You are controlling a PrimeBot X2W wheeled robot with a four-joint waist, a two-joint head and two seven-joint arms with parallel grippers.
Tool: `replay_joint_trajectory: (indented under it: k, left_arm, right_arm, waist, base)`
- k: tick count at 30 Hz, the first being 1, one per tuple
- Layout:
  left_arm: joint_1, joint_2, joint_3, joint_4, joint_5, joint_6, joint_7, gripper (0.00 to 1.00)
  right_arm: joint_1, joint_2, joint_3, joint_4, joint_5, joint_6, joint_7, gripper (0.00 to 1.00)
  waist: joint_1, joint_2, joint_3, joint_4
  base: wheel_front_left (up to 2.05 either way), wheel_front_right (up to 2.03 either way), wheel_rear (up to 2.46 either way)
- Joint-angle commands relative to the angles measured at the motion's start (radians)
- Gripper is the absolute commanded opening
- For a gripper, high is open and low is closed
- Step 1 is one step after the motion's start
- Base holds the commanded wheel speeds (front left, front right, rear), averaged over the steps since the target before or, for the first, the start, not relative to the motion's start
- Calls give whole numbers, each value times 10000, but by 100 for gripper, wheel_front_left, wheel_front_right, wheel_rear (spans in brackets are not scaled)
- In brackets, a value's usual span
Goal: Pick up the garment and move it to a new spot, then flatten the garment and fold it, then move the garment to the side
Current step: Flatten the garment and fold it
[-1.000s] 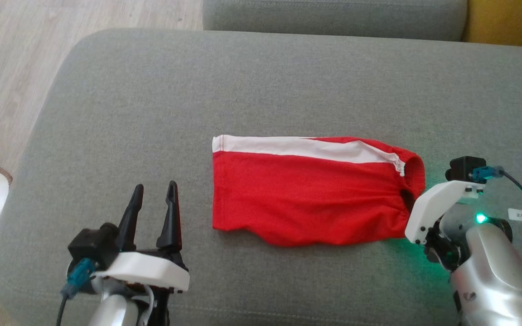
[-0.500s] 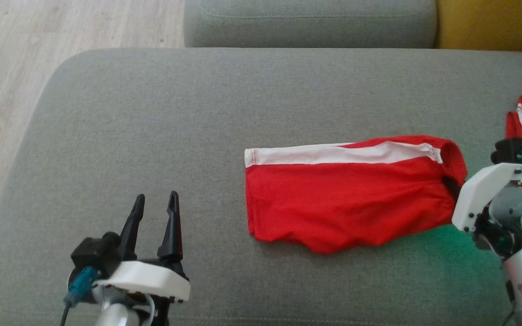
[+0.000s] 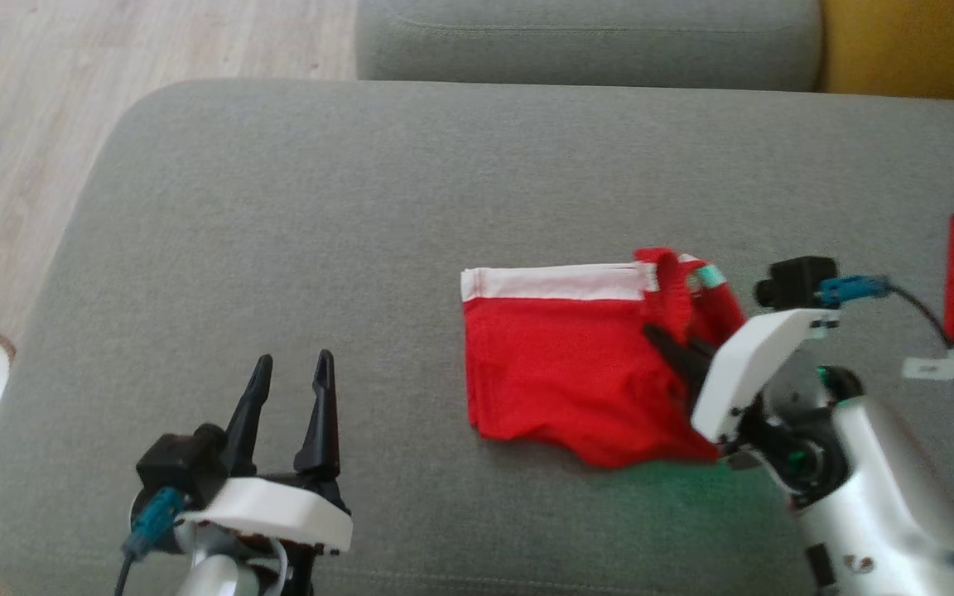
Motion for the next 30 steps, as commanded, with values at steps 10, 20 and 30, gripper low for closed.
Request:
replay_joint_trajectory:
  k: [10,20,30]
  left_arm:
    - [-526,-31,207,-273,60,-5,-124,100]
    - [-604,-34,122,-233,1,22,-124,100]
    - [-607,-36,106,-191,-72,131,-124,100]
  right_arm:
    - [-767,882,745,880,48,65,-1138,0]
    - [-1792,907,2263,2356,1138,65,-2406,10]
    - [-2652,909,3777,2973,2453,65,-3764,100]
  waist:
    - [0,0,209,862]
    - [0,0,356,1203]
    - [0,0,306,1071]
  base:
    - [0,0,0]
    - [0,0,0]
    - [0,0,0]
